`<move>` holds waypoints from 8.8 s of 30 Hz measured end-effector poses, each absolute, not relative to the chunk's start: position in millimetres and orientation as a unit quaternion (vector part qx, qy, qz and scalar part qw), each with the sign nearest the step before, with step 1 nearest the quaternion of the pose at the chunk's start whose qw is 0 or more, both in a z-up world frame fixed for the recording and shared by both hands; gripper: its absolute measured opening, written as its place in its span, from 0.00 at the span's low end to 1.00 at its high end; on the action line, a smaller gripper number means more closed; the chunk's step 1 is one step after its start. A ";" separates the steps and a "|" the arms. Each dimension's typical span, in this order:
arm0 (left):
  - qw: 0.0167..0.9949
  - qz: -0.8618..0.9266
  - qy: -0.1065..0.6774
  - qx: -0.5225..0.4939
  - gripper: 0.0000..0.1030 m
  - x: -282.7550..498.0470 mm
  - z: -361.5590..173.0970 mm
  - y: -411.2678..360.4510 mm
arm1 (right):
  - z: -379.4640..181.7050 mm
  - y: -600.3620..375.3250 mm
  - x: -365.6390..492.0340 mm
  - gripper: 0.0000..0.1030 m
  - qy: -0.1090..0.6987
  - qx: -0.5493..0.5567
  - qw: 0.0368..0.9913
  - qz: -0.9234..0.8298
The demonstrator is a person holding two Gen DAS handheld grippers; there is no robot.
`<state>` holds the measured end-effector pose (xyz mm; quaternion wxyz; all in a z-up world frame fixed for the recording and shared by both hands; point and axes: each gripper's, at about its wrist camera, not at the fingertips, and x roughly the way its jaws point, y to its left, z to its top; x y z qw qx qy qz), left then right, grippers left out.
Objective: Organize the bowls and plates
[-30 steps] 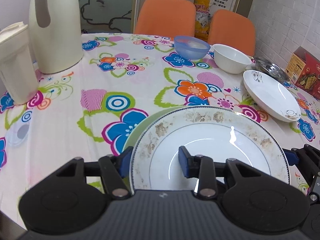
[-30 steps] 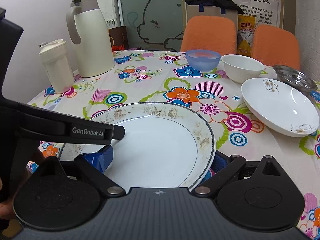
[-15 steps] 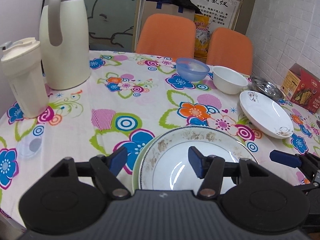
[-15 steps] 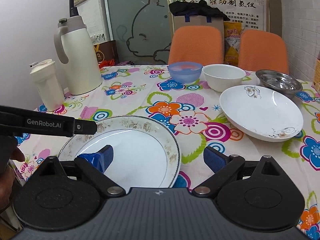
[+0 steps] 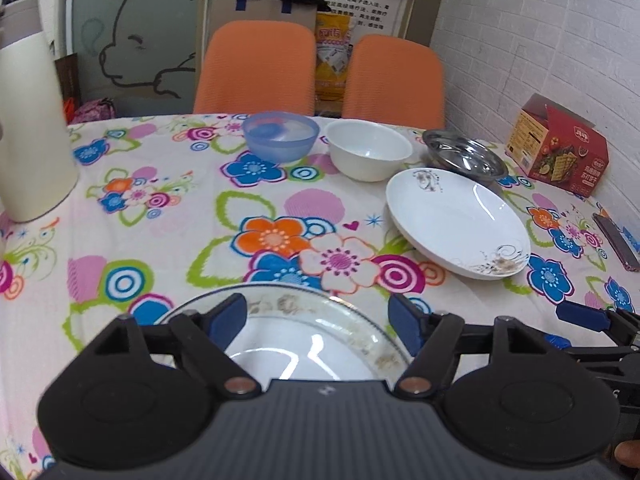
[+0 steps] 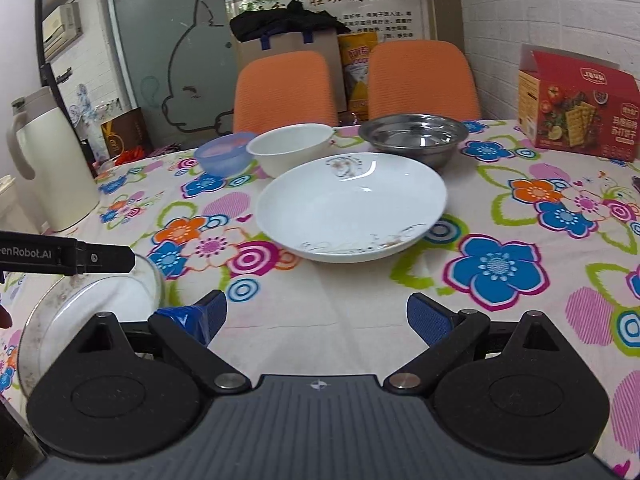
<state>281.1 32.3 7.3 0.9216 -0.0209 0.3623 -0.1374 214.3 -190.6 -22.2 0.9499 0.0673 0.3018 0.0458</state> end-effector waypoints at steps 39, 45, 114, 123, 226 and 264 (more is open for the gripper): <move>0.879 -0.172 0.445 0.021 0.73 444.9 -33.3 -93.2 | -50.7 -236.4 354.6 0.85 0.327 0.021 0.944 0.034; 0.879 -0.171 0.445 0.020 0.73 444.3 -33.0 -93.3 | -51.6 -236.3 353.6 0.85 0.326 0.021 0.944 0.033; 0.928 -0.058 0.360 -0.077 0.59 237.9 14.7 120.8 | -9.6 -73.4 195.2 0.82 0.251 0.022 0.956 0.149; 0.918 -0.116 0.372 -0.072 0.66 239.6 14.8 73.2 | -9.3 -152.7 214.6 0.82 0.271 0.071 0.954 0.106; 0.842 -0.215 0.494 -0.028 0.29 339.7 0.5 -101.7 | -20.9 -229.5 258.7 0.72 0.391 -0.013 0.906 0.165; 0.897 -0.185 0.397 -0.055 0.74 316.1 40.9 -39.4 | 7.9 -298.7 215.4 0.72 0.352 0.123 0.925 0.075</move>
